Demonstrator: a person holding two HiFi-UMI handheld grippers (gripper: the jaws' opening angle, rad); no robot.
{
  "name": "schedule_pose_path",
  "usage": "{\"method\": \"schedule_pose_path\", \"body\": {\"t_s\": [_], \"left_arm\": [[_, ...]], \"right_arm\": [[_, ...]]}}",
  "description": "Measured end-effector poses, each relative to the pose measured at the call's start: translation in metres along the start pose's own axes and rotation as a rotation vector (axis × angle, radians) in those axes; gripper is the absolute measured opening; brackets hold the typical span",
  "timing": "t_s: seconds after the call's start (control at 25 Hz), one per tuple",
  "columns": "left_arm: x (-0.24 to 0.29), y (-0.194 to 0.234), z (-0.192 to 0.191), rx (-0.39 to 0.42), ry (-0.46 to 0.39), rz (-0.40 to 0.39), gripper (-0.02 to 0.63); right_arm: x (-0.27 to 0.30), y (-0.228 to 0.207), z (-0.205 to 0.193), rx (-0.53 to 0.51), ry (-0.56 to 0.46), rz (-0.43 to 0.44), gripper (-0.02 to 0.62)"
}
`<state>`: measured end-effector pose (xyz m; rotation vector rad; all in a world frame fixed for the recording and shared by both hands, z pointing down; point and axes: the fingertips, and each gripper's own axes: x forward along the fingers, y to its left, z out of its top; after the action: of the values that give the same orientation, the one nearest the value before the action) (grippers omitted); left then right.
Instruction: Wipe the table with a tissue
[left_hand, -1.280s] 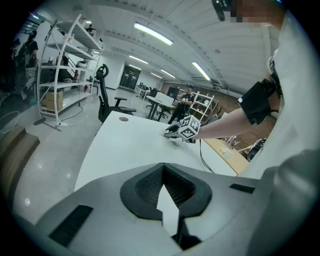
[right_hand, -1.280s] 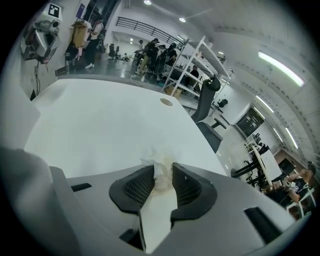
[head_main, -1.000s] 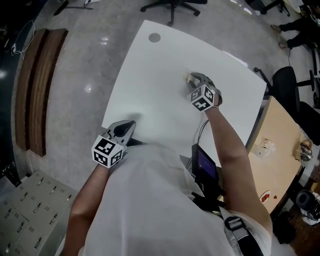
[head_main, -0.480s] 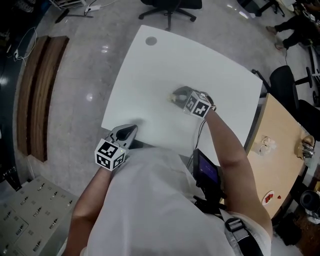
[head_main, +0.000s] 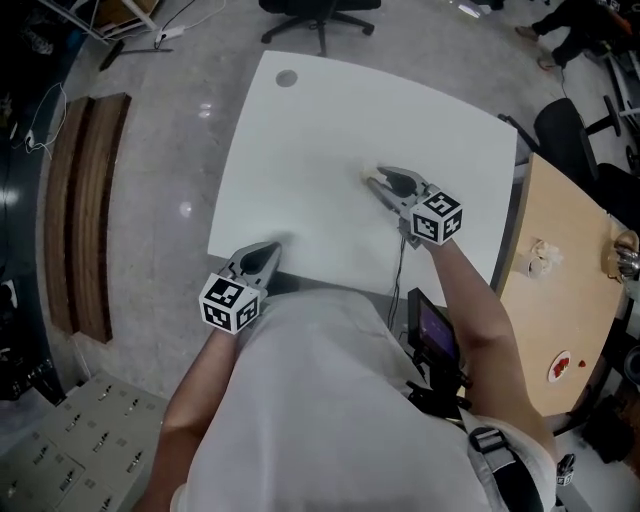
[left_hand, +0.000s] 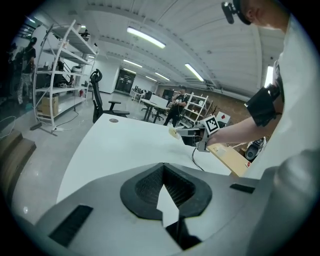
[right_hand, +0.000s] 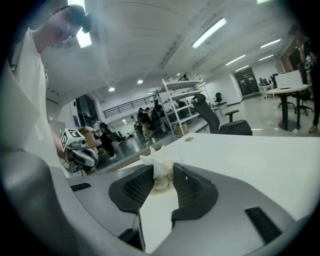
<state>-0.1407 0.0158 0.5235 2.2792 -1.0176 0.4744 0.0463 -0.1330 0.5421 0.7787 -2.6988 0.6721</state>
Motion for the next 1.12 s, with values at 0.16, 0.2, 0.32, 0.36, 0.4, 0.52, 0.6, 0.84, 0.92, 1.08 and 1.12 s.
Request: {"method": "schedule_pose_path", "body": {"t_s": [0.16, 0.2, 0.32, 0.36, 0.4, 0.52, 0.6, 0.84, 0.92, 1.08, 1.12], "left_arm": [[0.011, -0.006, 0.010, 0.036, -0.003, -0.041, 0.005], [0.014, -0.008, 0.012, 0.045, -0.004, -0.053, 0.005], [0.023, -0.011, 0.018, 0.069, -0.005, -0.089, 0.005], [0.026, -0.012, 0.019, 0.076, -0.003, -0.102, 0.005], [0.029, -0.014, 0.020, 0.084, 0.000, -0.115, 0.005], [0.036, -0.019, 0.019, 0.104, 0.009, -0.153, 0.005], [0.036, -0.020, 0.019, 0.113, 0.009, -0.166, 0.006], [0.013, -0.011, 0.014, 0.086, -0.015, -0.127, 0.005], [0.000, -0.001, 0.011, 0.073, -0.021, -0.101, 0.006], [-0.029, 0.022, 0.000, 0.013, -0.048, -0.014, 0.005], [-0.036, 0.026, -0.002, -0.004, -0.053, 0.010, 0.005]], "right_arm": [[-0.044, -0.002, -0.006, 0.044, -0.047, -0.094, 0.114], [-0.055, -0.001, -0.010, 0.051, -0.052, -0.116, 0.114], [-0.084, 0.007, -0.021, 0.065, -0.067, -0.184, 0.114], [-0.093, 0.010, -0.024, 0.077, -0.079, -0.210, 0.114], [-0.102, 0.012, -0.026, 0.090, -0.093, -0.238, 0.114], [-0.116, 0.016, -0.037, 0.104, -0.102, -0.317, 0.114], [-0.110, 0.018, -0.044, 0.085, -0.071, -0.338, 0.114], [-0.045, 0.021, -0.045, -0.009, 0.032, -0.270, 0.114], [-0.016, 0.023, -0.045, -0.044, 0.077, -0.247, 0.114], [0.044, 0.017, -0.050, -0.117, 0.193, -0.206, 0.114], [0.056, 0.011, -0.052, -0.138, 0.224, -0.216, 0.114]]}}
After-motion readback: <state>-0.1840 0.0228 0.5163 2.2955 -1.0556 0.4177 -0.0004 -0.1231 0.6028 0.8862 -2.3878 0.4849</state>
